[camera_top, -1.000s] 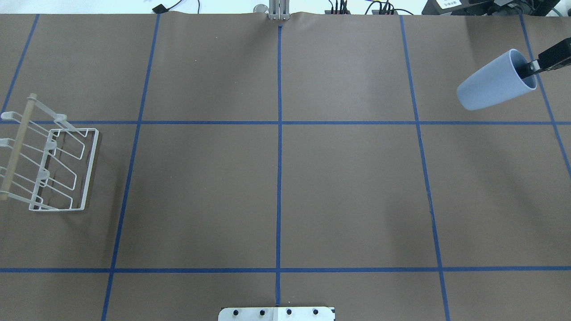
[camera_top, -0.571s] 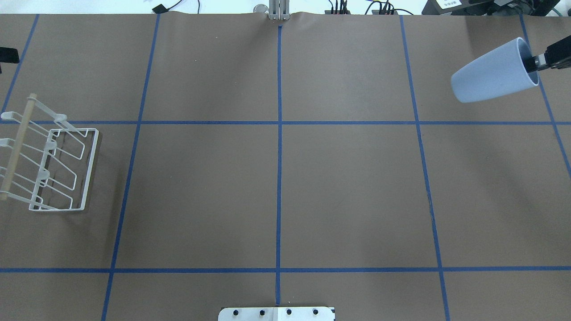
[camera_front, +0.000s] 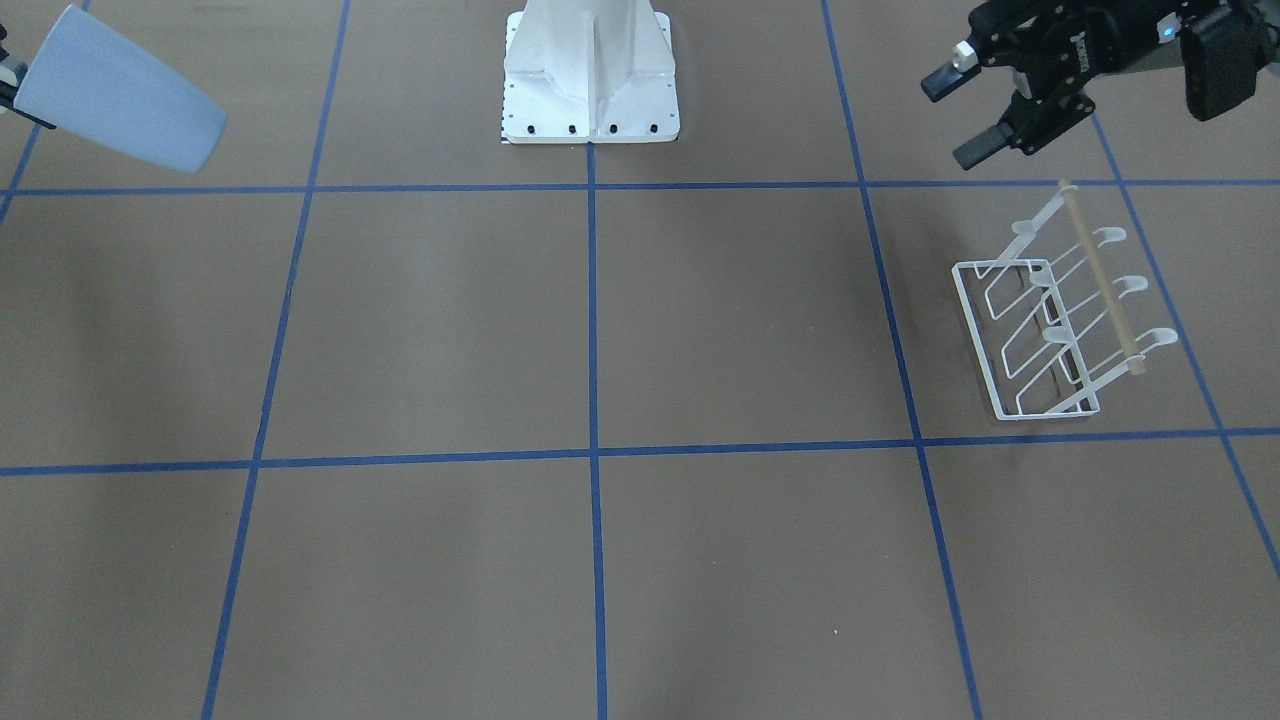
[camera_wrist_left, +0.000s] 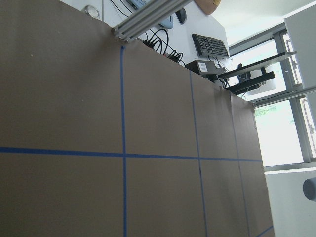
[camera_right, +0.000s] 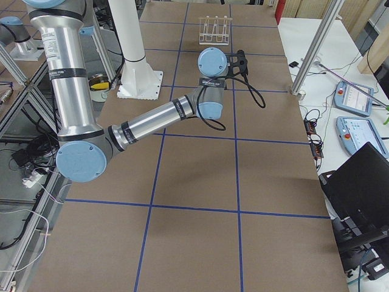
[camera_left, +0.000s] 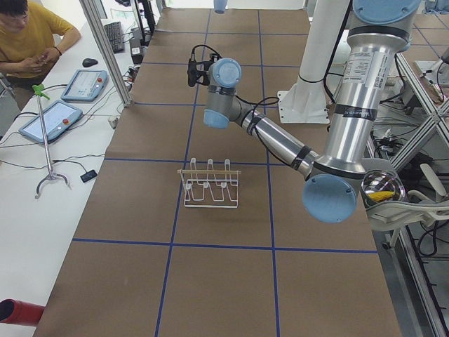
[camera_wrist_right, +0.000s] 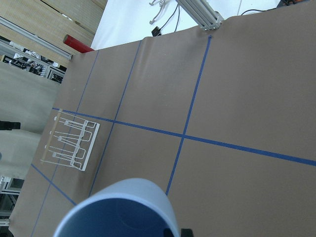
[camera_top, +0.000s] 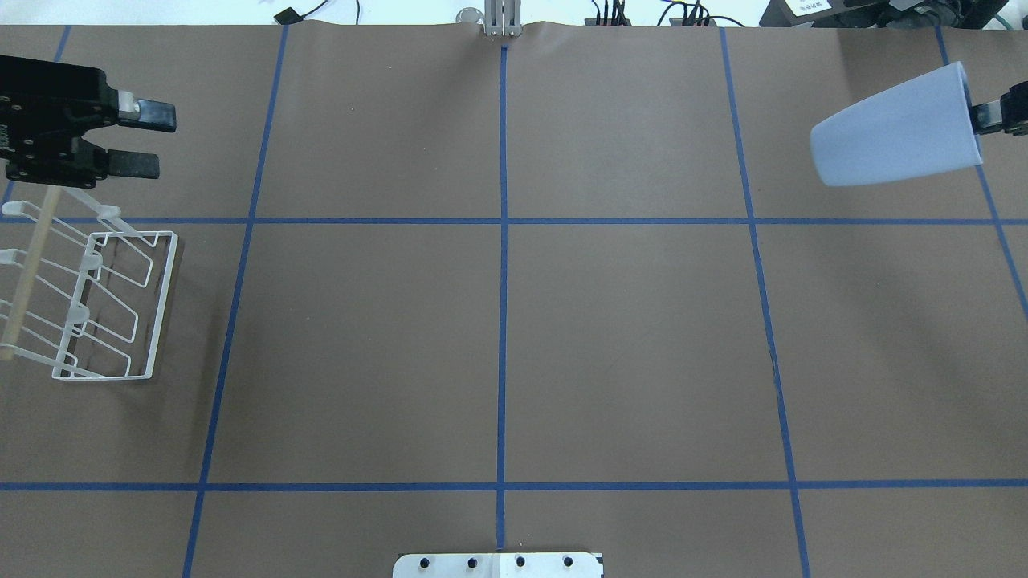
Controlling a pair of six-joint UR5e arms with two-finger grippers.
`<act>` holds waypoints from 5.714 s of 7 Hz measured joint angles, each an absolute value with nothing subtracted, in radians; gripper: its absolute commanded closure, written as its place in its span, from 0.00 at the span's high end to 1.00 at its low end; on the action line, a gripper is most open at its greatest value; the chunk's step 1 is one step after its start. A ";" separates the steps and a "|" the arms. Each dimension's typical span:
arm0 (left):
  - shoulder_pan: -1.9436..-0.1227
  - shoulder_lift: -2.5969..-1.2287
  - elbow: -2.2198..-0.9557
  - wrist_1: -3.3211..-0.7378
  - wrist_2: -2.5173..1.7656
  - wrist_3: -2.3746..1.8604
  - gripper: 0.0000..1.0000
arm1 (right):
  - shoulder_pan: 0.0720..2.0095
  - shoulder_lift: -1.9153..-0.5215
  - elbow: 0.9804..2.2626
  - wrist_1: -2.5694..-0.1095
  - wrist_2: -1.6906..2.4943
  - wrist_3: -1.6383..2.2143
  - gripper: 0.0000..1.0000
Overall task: Hang cup on cup holder
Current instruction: 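Carry the cup toward the center while the left gripper approaches it, then close the left gripper on the cup's base end held by the right gripper, then open the right gripper and pull it back from the cup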
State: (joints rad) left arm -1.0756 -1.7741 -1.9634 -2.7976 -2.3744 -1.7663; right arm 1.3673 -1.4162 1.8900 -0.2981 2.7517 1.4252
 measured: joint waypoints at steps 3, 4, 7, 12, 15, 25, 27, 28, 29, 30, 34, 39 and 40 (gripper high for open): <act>-0.989 -1.821 -1.992 -2.831 -2.320 -1.915 0.99 | 1.168 -1.419 1.887 0.061 2.466 1.774 0.00; -0.966 -1.855 -1.997 -2.834 -2.314 -1.977 0.99 | 1.060 -1.416 1.885 0.123 2.353 1.814 0.00; -0.899 -1.941 -2.002 -2.856 -2.284 -2.086 0.99 | 0.763 -1.340 1.853 0.250 2.056 1.828 0.00; -0.791 -1.963 -2.005 -2.967 -2.171 -2.174 0.99 | 0.439 -1.268 1.775 0.434 1.716 1.710 0.00; -0.739 -1.962 -2.004 -2.966 -2.170 -2.176 0.99 | 0.350 -1.238 1.763 0.445 1.621 1.635 0.00; -0.673 -1.960 -2.009 -2.965 -2.171 -2.139 0.99 | 0.333 -1.186 1.738 0.387 1.564 1.578 0.00; -0.670 -1.960 -2.008 -2.965 -2.171 -2.136 0.98 | 0.331 -1.174 1.736 0.362 1.561 1.564 0.00; -0.669 -1.960 -2.008 -2.965 -2.171 -2.134 0.97 | 0.330 -1.172 1.735 0.359 1.560 1.563 0.00; -0.669 -1.959 -2.008 -2.964 -2.171 -2.128 0.89 | 0.330 -1.171 1.735 0.358 1.560 1.562 0.00; -0.668 -1.957 -2.008 -2.965 -2.171 -2.121 0.84 | 0.330 -1.170 1.735 0.357 1.559 1.563 0.00; -0.666 -1.959 -2.008 -2.983 -2.170 -2.114 0.50 | 0.320 -1.162 1.735 0.358 1.519 1.563 0.09; -0.664 -1.959 -2.006 -3.013 -2.171 -2.115 0.06 | 0.304 -1.169 1.739 0.366 1.490 1.570 1.00; -0.664 -1.959 -2.006 -3.014 -2.170 -2.115 0.04 | 0.304 -1.176 1.744 0.369 1.492 1.574 1.00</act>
State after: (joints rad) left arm -0.6642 -1.9589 -2.0065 -3.0142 -2.1703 -2.1153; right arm 0.3043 -1.1764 1.7437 0.3693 1.4921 1.5738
